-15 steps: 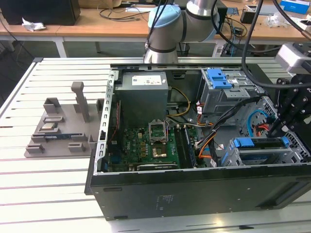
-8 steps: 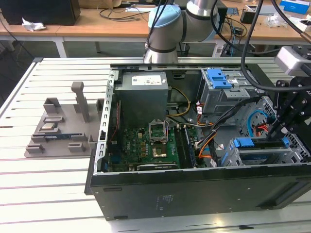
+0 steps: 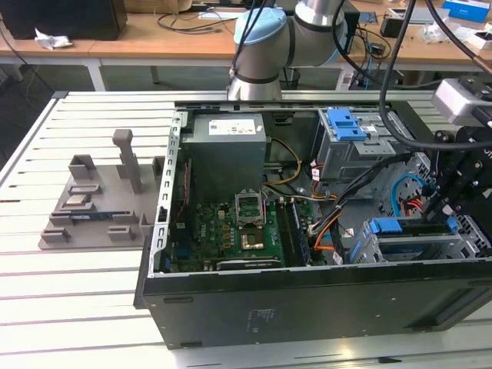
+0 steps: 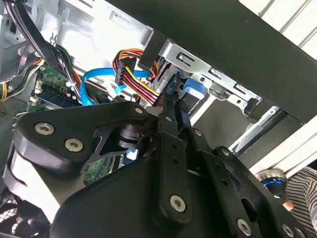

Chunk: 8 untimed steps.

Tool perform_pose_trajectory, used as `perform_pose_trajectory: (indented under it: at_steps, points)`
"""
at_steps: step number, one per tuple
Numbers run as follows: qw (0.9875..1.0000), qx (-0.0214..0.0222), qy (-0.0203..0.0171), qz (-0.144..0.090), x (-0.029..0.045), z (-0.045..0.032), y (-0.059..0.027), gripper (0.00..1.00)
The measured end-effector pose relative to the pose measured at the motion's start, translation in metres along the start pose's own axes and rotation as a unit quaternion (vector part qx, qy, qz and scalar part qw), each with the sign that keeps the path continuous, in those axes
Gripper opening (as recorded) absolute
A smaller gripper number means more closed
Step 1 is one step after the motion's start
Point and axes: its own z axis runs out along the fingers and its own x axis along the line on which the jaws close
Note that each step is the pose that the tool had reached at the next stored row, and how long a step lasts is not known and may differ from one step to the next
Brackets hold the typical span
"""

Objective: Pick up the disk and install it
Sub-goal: 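Insert the first disk wire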

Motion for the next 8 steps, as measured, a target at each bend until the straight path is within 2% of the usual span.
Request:
perform_pose_trajectory:
  at_steps: [8]
  points:
    - [1.0, -0.0001, 0.0, 0.0, -0.0001, 0.0037, 0.001, 0.17]
